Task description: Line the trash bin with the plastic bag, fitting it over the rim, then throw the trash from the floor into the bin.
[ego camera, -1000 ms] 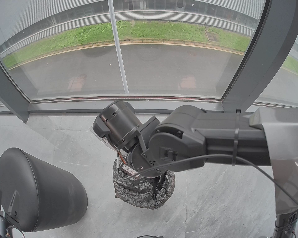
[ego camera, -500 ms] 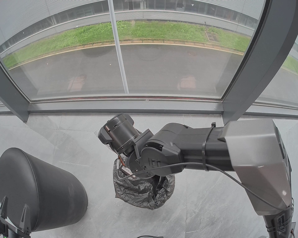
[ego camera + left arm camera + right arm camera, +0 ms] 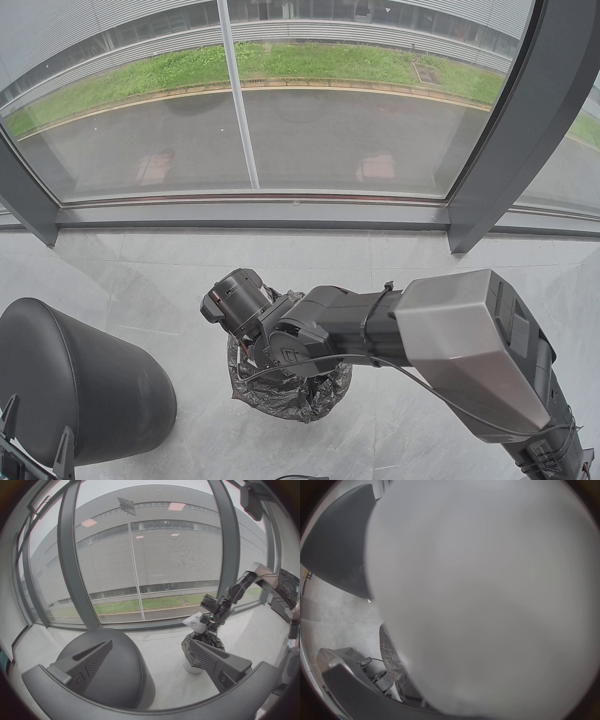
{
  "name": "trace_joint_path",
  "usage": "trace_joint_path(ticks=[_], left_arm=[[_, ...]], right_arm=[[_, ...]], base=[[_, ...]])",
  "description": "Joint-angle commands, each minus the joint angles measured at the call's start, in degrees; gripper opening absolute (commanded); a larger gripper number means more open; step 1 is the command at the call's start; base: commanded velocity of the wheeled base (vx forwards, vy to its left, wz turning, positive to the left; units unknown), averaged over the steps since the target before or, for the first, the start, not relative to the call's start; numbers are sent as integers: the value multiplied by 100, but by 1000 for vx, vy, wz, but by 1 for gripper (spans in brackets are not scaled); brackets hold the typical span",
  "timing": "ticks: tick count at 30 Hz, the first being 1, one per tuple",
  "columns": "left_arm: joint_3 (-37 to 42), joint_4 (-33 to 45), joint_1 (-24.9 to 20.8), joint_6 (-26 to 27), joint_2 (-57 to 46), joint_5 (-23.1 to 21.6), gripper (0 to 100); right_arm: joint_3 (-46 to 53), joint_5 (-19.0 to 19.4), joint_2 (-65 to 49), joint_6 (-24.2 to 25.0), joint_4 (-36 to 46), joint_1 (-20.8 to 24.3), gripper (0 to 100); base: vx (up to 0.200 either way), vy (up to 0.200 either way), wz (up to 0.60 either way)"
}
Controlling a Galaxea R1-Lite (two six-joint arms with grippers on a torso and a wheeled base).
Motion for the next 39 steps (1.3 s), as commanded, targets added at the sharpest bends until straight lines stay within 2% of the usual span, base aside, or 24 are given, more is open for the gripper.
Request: trace_joint_path(ticks=[1, 6, 8, 14, 18, 19, 39], left_arm=[[99, 6, 0, 56, -79, -135, 100], [99, -3, -9, -58, -79, 164, 100], [99, 32, -9, -295, -79, 366, 100], [99, 50, -9, -383, -79, 383, 100], [99, 577, 0, -603, -79, 93, 100], [81, 586, 0, -673, -70, 76, 100], [99, 445, -9, -788, -79, 102, 100]], right_arm=[[1, 6, 242, -2, -25, -44, 0], [1, -3, 242, 7, -16, -141, 0], [1, -11, 242, 7, -16, -229, 0], [1, -20, 277, -2, -8, -282, 0], [1, -29, 365, -2, -8, -273, 0], [1, -47, 392, -2, -8, -273, 100], [1, -47, 515, 25, -271, -264, 100]], base=[[0, 0, 0], [0, 0, 0], [0, 0, 0], [0, 0, 0], [0, 0, 0], [0, 0, 0], [0, 0, 0]])
